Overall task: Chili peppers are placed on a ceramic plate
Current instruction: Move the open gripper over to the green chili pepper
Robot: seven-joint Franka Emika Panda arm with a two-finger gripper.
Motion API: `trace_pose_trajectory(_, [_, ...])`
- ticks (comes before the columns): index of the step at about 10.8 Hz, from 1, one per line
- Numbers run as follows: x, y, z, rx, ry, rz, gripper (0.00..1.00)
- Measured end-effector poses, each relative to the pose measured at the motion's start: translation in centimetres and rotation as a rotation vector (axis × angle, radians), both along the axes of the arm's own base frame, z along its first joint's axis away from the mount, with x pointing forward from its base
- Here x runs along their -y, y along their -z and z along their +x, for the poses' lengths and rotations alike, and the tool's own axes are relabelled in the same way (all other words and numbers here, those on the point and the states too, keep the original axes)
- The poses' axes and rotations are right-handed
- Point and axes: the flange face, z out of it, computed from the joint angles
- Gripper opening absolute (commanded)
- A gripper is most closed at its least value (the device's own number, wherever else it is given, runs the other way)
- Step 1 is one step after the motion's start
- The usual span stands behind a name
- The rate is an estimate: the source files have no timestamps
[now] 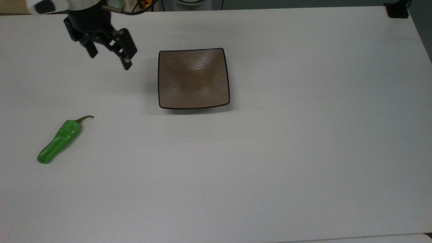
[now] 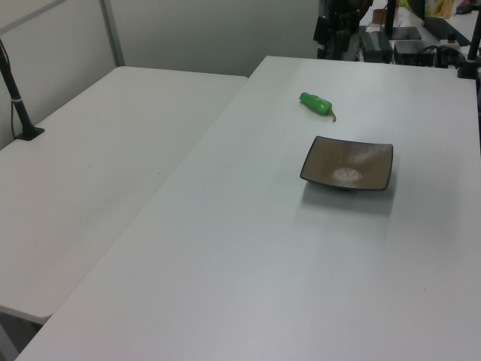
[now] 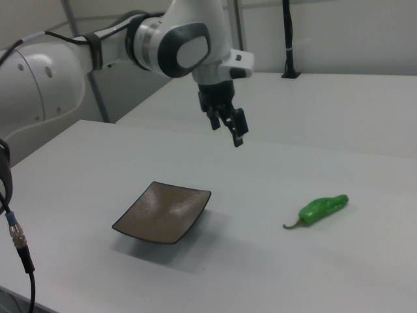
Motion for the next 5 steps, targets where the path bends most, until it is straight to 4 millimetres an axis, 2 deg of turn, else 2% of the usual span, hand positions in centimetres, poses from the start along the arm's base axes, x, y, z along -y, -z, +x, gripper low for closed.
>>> trace_pose_trajectory(3, [4.3,3.0,1.1,0.011,0.072,-0.013,1.0])
trace_pose_trajectory(5, [6.1,5.2,2.3,0.044,0.095,-0.039,1.0])
